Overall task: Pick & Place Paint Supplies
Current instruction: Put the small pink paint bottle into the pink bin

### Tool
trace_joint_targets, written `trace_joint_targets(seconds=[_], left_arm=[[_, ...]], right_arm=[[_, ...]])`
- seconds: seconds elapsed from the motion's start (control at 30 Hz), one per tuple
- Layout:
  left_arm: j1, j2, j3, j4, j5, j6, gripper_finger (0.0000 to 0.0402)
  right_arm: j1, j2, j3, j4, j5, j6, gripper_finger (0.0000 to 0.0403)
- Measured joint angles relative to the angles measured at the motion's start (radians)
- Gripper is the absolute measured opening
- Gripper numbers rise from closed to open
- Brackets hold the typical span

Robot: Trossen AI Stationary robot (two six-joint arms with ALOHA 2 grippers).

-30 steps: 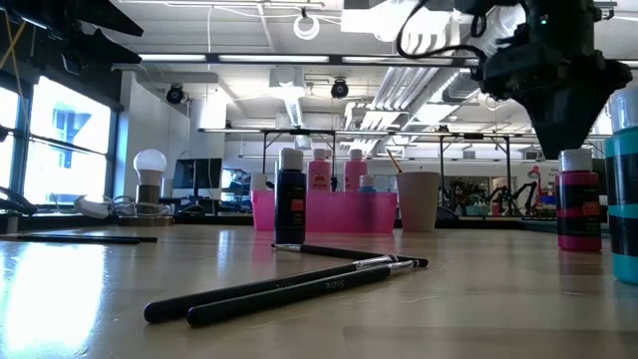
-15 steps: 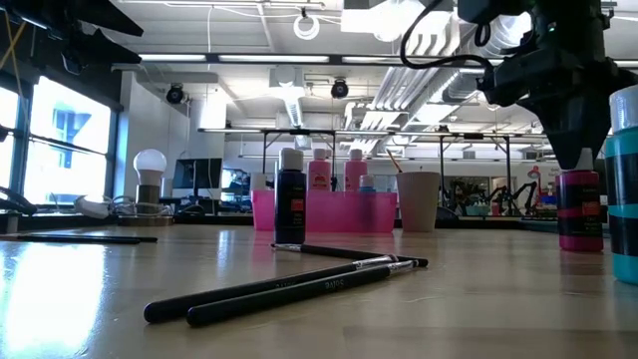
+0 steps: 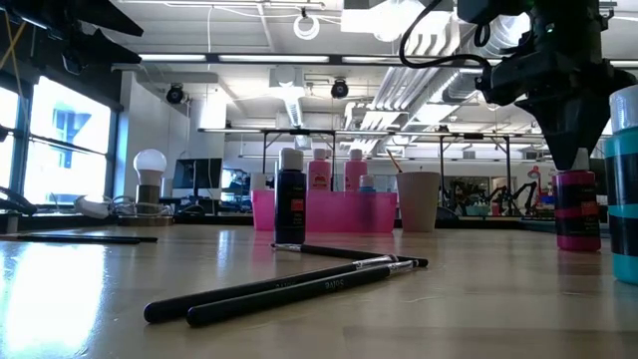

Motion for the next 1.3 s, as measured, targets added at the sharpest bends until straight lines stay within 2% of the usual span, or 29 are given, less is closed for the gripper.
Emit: trace_joint_targets(seconds=[0.13, 0.3, 0.57, 0.77, 1.07, 1.3], left_arm=[[0.000, 0.000, 0.000, 0.000, 0.000, 0.000, 0.0271], [0.000, 0.000, 0.000, 0.000, 0.000, 0.000, 0.0271], [0.000, 0.000, 0.000, 0.000, 0.000, 0.000, 0.0271], [0.000, 0.000, 0.000, 0.000, 0.000, 0.000, 0.0271], [0.000, 0.000, 0.000, 0.000, 0.000, 0.000, 0.0271], [0.000, 0.000, 0.000, 0.000, -0.001, 0.000, 0.0271]], right_arm=[[0.000, 0.000, 0.000, 0.000, 0.000, 0.000, 0.0120], [0.000, 0.000, 0.000, 0.000, -0.001, 0.002, 0.0134], [0.000, 0.000, 0.000, 0.000, -0.004, 0.000, 0.0119], [0.000, 0.000, 0.000, 0.002, -0.030, -0.002, 0.0141], [0.000, 0.000, 0.000, 0.004, -0.029, -0.027, 0.0123], [0.000, 0.000, 0.000, 0.006, -0.023, -0.029, 0.0149]])
